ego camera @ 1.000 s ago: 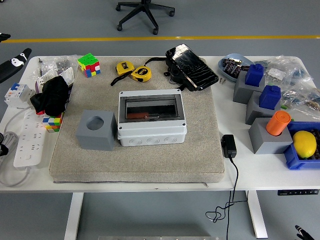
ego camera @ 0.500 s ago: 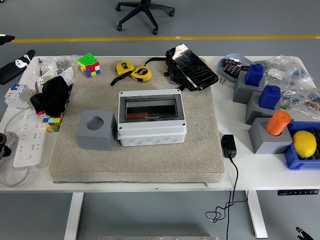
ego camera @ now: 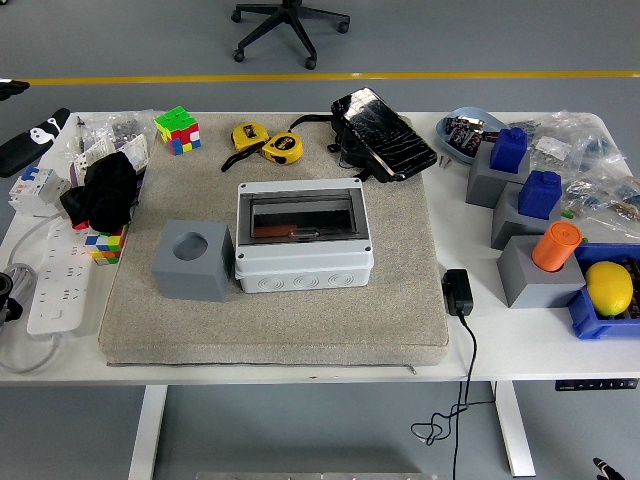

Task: Fetch the battery,place it into the box,close the lid of the box

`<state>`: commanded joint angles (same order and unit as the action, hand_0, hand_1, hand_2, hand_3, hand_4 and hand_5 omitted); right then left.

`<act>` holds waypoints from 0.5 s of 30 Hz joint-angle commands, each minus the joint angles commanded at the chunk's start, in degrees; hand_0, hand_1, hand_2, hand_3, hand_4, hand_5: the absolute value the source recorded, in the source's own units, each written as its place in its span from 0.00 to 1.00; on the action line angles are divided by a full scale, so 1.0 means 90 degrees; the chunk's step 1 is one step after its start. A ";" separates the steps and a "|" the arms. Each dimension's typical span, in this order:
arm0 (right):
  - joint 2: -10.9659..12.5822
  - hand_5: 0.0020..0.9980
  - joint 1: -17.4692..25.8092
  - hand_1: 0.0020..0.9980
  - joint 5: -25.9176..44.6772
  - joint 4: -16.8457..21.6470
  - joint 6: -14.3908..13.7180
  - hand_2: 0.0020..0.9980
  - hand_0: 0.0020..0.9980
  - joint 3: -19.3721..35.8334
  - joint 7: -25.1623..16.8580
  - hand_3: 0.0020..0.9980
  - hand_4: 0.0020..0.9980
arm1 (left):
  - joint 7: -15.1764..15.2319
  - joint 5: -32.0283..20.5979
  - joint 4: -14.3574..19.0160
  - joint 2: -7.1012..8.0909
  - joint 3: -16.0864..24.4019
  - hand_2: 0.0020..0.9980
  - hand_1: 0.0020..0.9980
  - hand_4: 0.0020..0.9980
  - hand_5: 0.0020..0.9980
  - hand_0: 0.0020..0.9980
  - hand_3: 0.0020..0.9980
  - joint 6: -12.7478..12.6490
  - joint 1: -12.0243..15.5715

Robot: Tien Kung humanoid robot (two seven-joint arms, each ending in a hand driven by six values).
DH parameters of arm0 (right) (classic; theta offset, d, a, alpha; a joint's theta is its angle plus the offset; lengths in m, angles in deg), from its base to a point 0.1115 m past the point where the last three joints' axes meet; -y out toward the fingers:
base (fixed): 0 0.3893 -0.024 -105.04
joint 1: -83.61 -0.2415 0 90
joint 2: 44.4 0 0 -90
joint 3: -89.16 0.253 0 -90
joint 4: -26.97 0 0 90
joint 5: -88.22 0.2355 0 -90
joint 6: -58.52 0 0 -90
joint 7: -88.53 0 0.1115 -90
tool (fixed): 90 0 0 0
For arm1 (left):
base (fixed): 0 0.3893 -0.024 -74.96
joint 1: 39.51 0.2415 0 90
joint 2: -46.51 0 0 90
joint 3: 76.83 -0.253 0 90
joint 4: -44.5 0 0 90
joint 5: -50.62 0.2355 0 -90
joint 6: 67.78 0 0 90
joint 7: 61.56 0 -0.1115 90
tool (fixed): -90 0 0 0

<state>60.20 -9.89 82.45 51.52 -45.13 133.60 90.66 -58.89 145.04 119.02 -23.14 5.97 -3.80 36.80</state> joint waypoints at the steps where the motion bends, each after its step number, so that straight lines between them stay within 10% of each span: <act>1: -0.0002 0.40 0.0017 0.64 -0.0001 -0.0002 0.0001 0.65 0.58 0.0021 0.0001 0.54 0.86 | 0.0007 -0.0001 0.0003 -0.0006 -0.0007 0.72 0.78 0.92 0.44 0.80 0.65 -0.0005 0.0002; 15: -0.0105 0.40 0.0143 0.64 -0.0042 -0.0001 0.0027 0.65 0.58 0.0211 -0.0016 0.54 0.86 | -0.0021 -0.0168 0.0018 -0.0059 -0.0065 0.72 0.75 0.92 0.43 0.78 0.65 0.0108 0.0043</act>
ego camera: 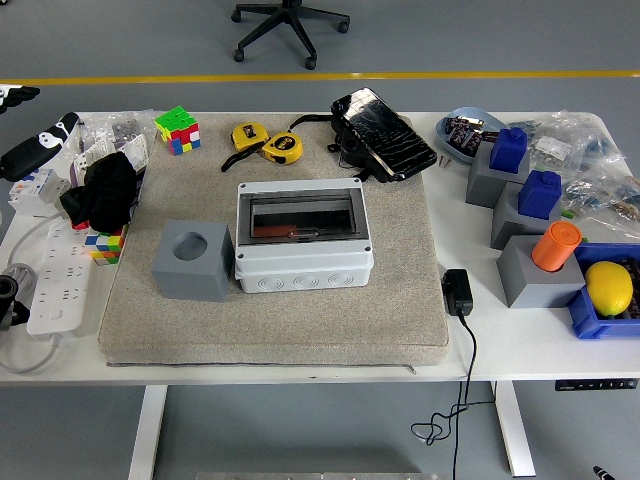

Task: Fetch the battery,place it into the box,close the lid of the box

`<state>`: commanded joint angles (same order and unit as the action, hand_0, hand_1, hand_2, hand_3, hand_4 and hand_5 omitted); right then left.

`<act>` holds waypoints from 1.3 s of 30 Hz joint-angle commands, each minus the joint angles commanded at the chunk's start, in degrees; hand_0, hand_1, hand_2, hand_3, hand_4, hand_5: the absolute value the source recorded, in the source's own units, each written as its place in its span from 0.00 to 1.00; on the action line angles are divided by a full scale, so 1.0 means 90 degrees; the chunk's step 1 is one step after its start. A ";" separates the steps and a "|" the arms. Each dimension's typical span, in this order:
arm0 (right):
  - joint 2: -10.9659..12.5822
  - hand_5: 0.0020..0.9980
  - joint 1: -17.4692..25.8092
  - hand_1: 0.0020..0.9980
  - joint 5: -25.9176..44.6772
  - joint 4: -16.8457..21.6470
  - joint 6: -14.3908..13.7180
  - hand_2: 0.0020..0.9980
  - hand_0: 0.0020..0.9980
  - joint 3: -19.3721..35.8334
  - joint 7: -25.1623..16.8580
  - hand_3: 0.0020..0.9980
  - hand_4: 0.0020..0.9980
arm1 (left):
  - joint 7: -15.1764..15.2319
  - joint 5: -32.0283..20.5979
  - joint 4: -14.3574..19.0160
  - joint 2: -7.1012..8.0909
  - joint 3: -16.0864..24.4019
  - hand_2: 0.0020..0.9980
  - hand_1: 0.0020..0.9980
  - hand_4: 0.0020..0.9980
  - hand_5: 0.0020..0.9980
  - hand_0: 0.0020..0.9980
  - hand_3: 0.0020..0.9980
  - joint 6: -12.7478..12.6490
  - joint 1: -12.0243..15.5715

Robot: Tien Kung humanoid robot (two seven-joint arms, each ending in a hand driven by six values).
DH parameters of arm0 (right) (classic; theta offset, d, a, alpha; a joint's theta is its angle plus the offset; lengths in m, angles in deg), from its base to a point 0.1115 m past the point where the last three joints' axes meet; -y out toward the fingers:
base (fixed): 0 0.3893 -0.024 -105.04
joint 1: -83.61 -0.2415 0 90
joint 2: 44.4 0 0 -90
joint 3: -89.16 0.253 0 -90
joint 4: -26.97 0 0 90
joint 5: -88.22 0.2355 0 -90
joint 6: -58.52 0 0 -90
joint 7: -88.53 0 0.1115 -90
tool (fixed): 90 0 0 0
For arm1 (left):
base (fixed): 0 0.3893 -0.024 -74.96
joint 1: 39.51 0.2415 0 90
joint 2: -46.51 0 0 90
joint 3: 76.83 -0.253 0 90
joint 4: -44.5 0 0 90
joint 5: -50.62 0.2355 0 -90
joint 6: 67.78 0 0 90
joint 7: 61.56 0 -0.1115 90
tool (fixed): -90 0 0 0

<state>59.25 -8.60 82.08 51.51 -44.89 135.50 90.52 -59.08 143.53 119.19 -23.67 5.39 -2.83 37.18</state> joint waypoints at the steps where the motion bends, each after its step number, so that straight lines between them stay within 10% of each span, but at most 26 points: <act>1: 0.0002 0.40 -0.0002 0.64 -0.0003 0.0002 -0.0004 0.65 0.58 0.0005 -0.0002 0.54 0.86 | -0.0003 0.0006 0.0000 -0.0005 0.0012 0.72 0.75 0.92 0.43 0.78 0.65 0.0000 0.0005; 25: 0.0012 0.40 -0.0087 0.64 0.0014 0.0013 0.0009 0.65 0.58 0.0037 -0.0005 0.54 0.86 | 0.0182 -0.0190 0.0017 -0.0044 0.0086 0.71 0.74 0.91 0.44 0.90 0.64 0.0087 -0.0014; 32: 0.0019 0.40 -0.0098 0.64 0.0022 0.0017 0.0008 0.65 0.58 0.0016 -0.0012 0.54 0.86 | 0.0270 -0.0389 0.0000 -0.0051 0.0077 0.71 0.74 0.91 0.43 0.83 0.64 0.0102 -0.0034; 33: 0.0019 0.40 -0.0097 0.64 0.0022 0.0019 0.0009 0.65 0.58 0.0016 -0.0013 0.54 0.86 | 0.0300 -0.0438 0.0001 -0.0050 0.0073 0.71 0.72 0.91 0.43 0.49 0.65 0.0090 -0.0035; 39: 0.0017 0.40 -0.0077 0.64 0.0021 0.0015 0.0013 0.65 0.58 0.0010 -0.0007 0.54 0.86 | 0.0466 -0.0797 0.0042 -0.0064 0.0065 0.71 0.70 0.91 0.43 0.48 0.65 0.0091 -0.0007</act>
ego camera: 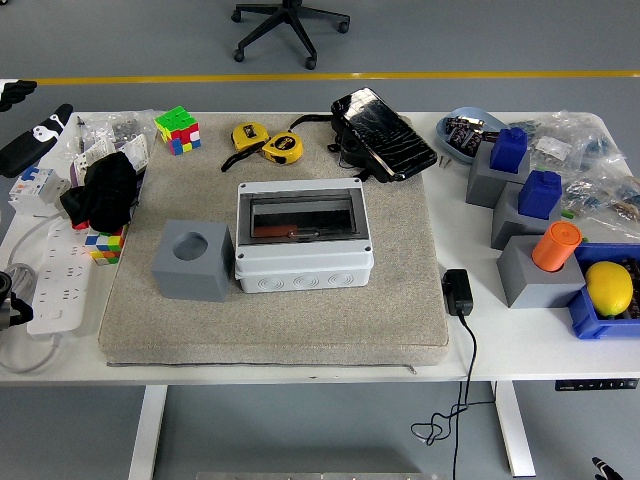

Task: Fetch the battery,place it into the box,close the lid of the box

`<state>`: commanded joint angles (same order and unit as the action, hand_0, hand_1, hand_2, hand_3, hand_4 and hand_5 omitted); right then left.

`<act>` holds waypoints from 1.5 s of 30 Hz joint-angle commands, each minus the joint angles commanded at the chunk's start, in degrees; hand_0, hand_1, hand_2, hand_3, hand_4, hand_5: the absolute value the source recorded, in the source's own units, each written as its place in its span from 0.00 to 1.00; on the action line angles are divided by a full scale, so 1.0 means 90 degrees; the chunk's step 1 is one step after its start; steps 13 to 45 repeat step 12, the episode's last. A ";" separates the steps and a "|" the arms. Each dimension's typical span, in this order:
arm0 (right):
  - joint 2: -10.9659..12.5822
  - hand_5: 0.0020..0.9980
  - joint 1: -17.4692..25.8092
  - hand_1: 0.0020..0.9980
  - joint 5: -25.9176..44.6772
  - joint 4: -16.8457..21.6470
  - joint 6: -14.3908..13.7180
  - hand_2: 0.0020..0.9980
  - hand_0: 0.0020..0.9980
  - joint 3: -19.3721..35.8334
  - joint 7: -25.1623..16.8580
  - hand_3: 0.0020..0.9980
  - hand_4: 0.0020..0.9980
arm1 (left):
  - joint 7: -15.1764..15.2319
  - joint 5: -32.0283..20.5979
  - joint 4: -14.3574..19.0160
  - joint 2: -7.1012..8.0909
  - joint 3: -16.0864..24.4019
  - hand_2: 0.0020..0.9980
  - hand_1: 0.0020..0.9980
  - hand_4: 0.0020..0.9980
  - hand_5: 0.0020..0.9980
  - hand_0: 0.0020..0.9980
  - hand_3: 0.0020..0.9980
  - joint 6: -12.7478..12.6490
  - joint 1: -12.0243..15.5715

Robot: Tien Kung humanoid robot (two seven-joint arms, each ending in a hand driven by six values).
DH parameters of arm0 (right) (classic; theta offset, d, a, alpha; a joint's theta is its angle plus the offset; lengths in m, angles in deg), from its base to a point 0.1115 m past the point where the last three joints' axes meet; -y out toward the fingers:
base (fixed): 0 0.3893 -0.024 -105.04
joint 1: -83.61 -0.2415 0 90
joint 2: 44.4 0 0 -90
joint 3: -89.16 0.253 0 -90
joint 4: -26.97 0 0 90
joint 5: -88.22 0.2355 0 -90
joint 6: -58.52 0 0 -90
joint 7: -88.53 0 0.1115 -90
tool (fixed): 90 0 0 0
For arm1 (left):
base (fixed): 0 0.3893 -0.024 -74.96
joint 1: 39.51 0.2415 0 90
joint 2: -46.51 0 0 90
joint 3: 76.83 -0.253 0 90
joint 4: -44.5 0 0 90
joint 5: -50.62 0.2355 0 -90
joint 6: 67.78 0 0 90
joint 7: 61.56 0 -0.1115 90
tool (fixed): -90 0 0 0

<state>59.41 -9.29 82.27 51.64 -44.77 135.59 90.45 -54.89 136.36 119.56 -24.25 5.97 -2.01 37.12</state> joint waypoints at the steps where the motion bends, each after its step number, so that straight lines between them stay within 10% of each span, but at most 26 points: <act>1: 0.0001 0.40 0.0006 0.64 0.0003 -0.0001 0.0002 0.65 0.58 -0.0006 0.0001 0.54 0.86 | 0.0011 -0.0006 0.0002 -0.0005 -0.0002 0.71 0.70 0.91 0.43 0.48 0.65 0.0001 0.0005; 45: 0.0007 0.40 0.0035 0.64 -0.0009 0.0002 -0.0007 0.65 0.58 -0.0025 0.0002 0.54 0.86 | 0.0090 -0.0536 0.0043 -0.0018 -0.0153 0.68 0.67 0.90 0.42 0.52 0.64 0.0054 -0.0001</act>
